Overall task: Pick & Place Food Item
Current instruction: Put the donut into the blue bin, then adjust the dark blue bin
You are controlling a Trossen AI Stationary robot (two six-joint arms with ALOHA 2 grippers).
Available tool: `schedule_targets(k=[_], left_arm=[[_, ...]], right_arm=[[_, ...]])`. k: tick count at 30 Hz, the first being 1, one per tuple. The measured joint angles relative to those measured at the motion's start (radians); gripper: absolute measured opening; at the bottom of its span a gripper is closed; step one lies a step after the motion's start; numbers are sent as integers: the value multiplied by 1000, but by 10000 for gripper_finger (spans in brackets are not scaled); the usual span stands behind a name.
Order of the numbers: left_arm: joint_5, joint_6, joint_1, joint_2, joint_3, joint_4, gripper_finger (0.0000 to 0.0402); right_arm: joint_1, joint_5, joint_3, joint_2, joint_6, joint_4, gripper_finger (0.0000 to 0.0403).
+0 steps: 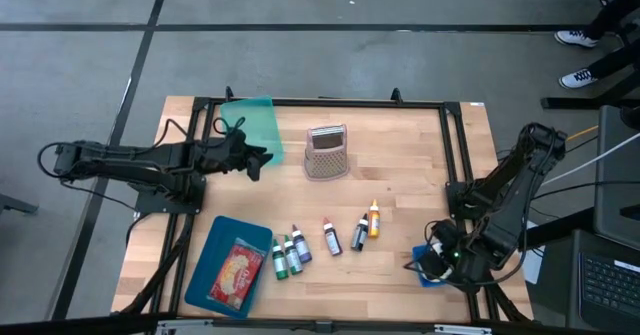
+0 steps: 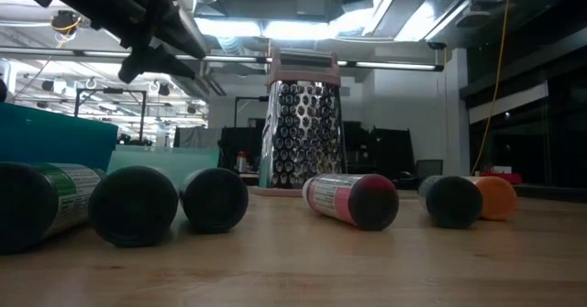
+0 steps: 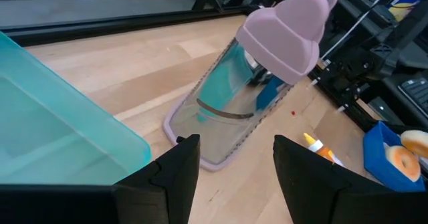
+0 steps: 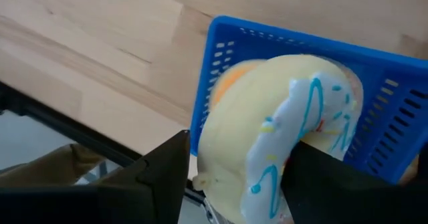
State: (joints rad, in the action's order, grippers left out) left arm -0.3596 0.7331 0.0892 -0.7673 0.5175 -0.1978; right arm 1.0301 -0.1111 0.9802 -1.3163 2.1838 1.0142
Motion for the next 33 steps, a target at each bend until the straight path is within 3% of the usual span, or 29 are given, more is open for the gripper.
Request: schedule_targets(k=[3, 10, 17, 29, 33], left_arm=[[28, -1, 28, 0, 0, 0, 184], [93, -15, 85, 0, 0, 15, 184], [149, -15, 119, 0, 0, 22, 184], [166, -25, 124, 0, 0, 30, 184], [166, -44, 125, 0, 0, 136, 184]], right_arm=[[-26, 70, 0, -27, -4, 7, 210], [-35, 75, 0, -69, -10, -20, 210], [-45, -17, 0, -61, -16, -89, 210], [-50, -10, 11, -60, -18, -92, 242], [-51, -97, 59, -60, -14, -61, 240]])
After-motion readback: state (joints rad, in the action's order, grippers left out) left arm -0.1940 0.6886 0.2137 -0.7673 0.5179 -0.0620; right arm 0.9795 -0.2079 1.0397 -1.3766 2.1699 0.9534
